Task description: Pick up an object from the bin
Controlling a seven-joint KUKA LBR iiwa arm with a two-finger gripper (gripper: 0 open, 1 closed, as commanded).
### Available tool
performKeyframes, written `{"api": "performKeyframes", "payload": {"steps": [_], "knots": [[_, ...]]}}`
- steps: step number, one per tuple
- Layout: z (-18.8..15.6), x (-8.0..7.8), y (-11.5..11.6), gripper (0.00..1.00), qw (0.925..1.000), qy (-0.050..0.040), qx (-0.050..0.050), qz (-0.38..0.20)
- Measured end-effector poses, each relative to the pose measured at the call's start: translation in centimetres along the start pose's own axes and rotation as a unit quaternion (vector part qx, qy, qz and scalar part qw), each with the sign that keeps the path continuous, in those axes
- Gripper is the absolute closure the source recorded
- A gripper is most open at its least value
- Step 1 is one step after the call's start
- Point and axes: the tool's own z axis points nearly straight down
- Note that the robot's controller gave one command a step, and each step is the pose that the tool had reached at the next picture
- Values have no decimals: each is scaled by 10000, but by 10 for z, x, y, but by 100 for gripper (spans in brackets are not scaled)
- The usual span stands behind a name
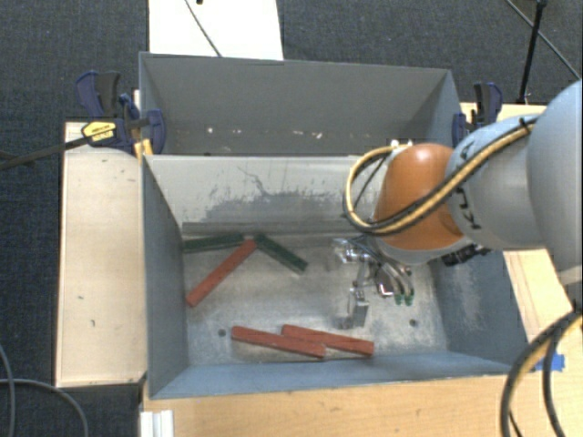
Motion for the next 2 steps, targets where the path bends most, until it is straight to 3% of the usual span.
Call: {"api": "performKeyframes", "payload": {"steps": [1, 2], "knots": [[-98, 39, 97, 0, 9978, -52, -10, 666], [-1, 41, 104, 0, 9947, 12, 25, 1026]]}}
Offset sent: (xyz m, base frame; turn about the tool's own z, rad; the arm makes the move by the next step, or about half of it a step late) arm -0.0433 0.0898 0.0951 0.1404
